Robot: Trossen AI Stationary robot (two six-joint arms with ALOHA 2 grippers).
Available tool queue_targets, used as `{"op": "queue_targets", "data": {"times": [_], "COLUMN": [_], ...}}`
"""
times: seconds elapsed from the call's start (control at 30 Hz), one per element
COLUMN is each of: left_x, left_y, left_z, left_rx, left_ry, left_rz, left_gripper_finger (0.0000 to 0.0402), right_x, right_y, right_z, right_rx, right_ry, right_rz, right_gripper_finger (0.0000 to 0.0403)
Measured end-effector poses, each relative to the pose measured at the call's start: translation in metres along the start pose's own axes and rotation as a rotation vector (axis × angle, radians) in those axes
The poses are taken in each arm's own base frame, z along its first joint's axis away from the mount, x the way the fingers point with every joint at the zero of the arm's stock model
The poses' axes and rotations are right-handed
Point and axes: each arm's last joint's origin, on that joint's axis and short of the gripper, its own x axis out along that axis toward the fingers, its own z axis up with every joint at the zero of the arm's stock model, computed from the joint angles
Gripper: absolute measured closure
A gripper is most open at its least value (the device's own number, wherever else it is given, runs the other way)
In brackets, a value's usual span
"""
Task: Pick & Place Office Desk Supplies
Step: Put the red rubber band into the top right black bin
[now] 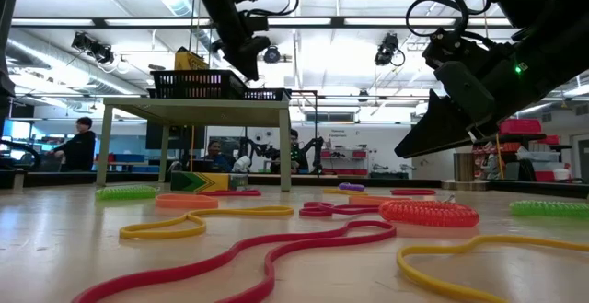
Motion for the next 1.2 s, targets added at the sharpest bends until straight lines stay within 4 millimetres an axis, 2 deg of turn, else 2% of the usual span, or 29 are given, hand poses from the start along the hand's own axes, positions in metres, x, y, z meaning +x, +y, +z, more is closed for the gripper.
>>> {"op": "queue_targets", "data": {"times": [0.23, 0.37, 0.53, 0.63, 0.77, 1.03, 1.2], "left_x": [-0.007, -0.006, -0.003, -0.003, -0.003, -0.006, -0.011], "left_y": [-0.016, -0.012, -0.004, -0.003, -0.004, -0.009, -0.019], "left_z": [-0.001, -0.002, -0.003, -0.003, -0.002, -0.001, 0.0], "left_rx": [0.153, 0.16, 0.139, 0.135, 0.137, 0.237, 0.351], "left_ry": [0.011, 0.024, 0.043, 0.04, 0.039, 0.04, 0.031], "left_rz": [-0.048, -0.005, 0.051, 0.077, 0.076, 0.114, 0.109], "left_gripper_finger": [0.0285, 0.0289, 0.0314, 0.0312, 0.0278, 0.0174, 0.0151], "right_x": [0.006, 0.01, 0.013, 0.015, 0.015, 0.017, 0.021], "right_y": [-0.006, -0.01, -0.013, -0.015, -0.016, -0.016, -0.019], "right_z": [0.004, 0.006, 0.008, 0.01, 0.011, 0.015, 0.02], "right_rx": [0.017, 0.032, 0.044, 0.051, 0.055, 0.09, 0.124], "right_ry": [0.0, -0.002, -0.004, -0.006, -0.006, -0.033, -0.054], "right_rz": [-0.028, -0.052, -0.067, -0.075, -0.078, -0.066, -0.074], "right_gripper_finger": [0.0272, 0.0272, 0.0272, 0.0272, 0.0272, 0.0272, 0.0272]}}
